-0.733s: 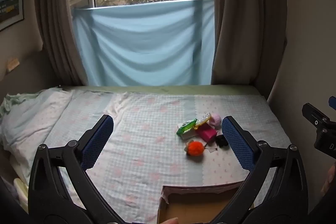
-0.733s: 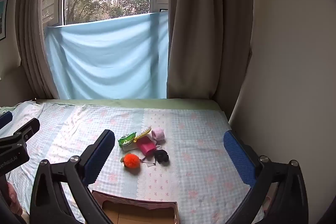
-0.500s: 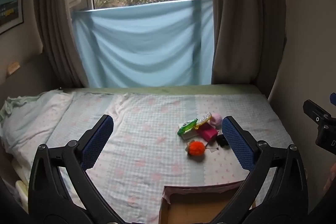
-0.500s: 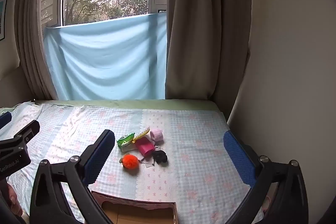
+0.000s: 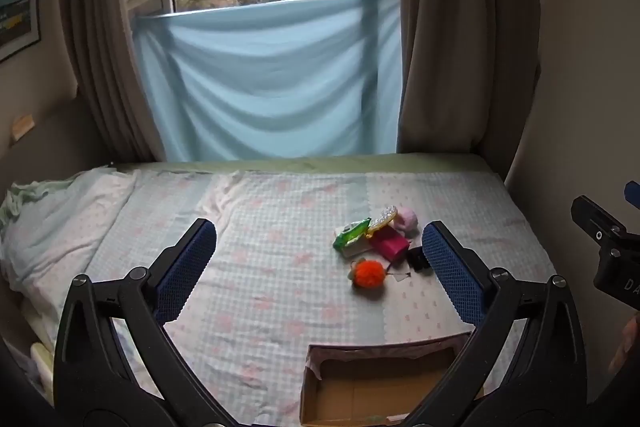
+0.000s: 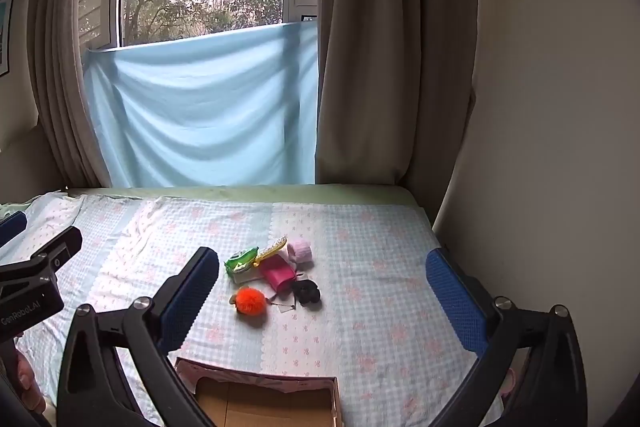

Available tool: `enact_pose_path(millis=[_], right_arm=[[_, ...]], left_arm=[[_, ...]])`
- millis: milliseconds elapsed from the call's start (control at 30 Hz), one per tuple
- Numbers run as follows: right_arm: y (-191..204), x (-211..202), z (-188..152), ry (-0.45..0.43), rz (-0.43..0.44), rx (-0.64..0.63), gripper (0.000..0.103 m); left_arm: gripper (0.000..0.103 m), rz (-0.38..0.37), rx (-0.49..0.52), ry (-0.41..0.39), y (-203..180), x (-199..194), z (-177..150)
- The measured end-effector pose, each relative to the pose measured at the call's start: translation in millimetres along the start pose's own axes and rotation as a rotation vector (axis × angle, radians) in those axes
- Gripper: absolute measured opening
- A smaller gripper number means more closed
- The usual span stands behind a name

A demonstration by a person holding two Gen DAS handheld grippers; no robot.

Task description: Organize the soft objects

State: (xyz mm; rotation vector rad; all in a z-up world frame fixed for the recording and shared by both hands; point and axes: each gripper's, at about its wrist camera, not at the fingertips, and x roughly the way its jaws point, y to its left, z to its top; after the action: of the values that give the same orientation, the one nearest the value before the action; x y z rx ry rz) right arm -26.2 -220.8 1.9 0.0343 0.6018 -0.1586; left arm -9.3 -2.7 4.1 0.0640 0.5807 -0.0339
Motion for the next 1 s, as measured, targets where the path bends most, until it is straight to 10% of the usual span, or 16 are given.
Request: enact_pose_path(millis=[1000], right_arm=[[-1.3, -40.0, -21.0, 0.034, -0.032, 0.034, 0.103]], left_arm=[[0.102, -0.041, 0.026, 0.026, -8.6, -46.7, -23.9]])
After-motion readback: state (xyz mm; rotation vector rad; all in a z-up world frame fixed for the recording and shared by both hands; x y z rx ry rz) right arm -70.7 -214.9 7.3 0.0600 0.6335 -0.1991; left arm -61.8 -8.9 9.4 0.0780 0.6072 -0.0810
